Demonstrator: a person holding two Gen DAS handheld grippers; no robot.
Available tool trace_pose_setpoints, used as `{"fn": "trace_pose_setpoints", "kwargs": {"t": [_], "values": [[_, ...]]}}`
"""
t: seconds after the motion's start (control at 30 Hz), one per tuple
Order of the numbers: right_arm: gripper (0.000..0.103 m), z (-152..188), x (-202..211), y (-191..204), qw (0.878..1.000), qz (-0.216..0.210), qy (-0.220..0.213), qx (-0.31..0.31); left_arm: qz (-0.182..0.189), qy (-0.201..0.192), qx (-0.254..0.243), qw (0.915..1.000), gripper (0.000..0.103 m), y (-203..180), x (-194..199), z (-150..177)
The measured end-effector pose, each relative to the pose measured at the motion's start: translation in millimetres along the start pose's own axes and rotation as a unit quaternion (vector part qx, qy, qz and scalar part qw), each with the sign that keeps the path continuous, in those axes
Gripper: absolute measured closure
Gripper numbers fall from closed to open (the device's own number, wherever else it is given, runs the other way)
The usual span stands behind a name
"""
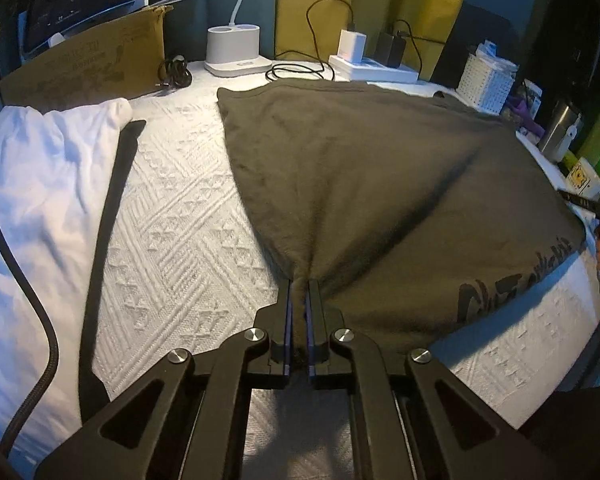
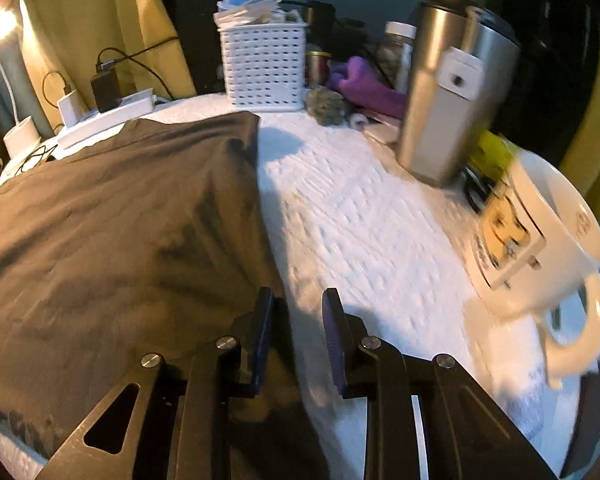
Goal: Fold small clothes
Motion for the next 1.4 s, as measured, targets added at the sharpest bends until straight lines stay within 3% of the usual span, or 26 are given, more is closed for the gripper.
{"fn": "trace_pose_setpoints", "kwargs": {"t": [0.17,0.2,0.3,0.33,0.37,0.4,0.43,0.5,0.83,0.97,1.13,1.4], "values": [[0.074,23.9,21.7,-14.2,1.0,0.002,0.002,-0.027,-0.042,-0.004,0.006,0.9991,0.097,17.7,10.3,-1.8],[0.068,28.7,25.6,-16.1,1.0,0.005,0.002,-0.03,-0.05,-0.005,0.012,0.9987,0.097,22.8,11.9,-2.2],[0.027,40.3,36.6,-21.5,0.999,0.007,0.005,-0.043,-0.054,-0.019,0.02,0.9982,0.097,30.1,18.3,-6.7],[0.024,43.4,41.8,-23.6,0.999,0.006,0.003,-0.049,-0.053,-0.024,0.018,0.9981,0.096,29.5,19.7,-8.7],[0.024,46.5,47.4,-25.2,0.998,0.0,0.005,-0.056,-0.051,-0.029,0.016,0.9981,0.095,27.8,21.2,-11.5],[0.024,48.2,50.5,-25.6,0.998,-0.005,0.006,-0.059,-0.047,-0.035,0.013,0.9982,0.087,24.9,22.1,-14.6],[0.024,51.0,55.9,-26.3,0.998,-0.009,0.006,-0.064,-0.041,-0.039,0.01,0.9983,0.071,21.6,22.4,-17.5],[0.024,55.9,64.2,-25.8,0.998,-0.008,0.003,-0.067,-0.024,-0.053,0.007,0.9983,0.052,11.9,22.1,-24.5],[0.024,88.4,76.9,-4.1,0.994,-0.054,0.025,-0.088,0.021,-0.066,-0.032,0.9971,0.051,-32.8,8.2,-54.9],[0.024,91.7,76.6,5.2,0.993,-0.068,0.03,-0.087,0.019,-0.059,-0.031,0.9976,0.051,-32.8,2.7,-59.4],[0.015,87.6,71.4,18.5,0.992,-0.088,0.026,-0.082,0.009,-0.051,-0.022,0.9984,0.051,-26.2,-3.7,-61.6],[0.011,62.7,49.6,34.4,0.991,-0.105,0.014,-0.087,-0.005,-0.037,-0.005,0.9993,0.05,-16.5,-13.6,-62.6]]}}
Point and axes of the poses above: each gripper's, at about its wrist camera, not at the fingertips, and x roughly against the way its jaws point, y to its left, z to its underside, the point moved 4 cm from there along -x, roughly the way its jaws point, and after that the axes turned 5 degrees about -x, right-handed, at the moved point
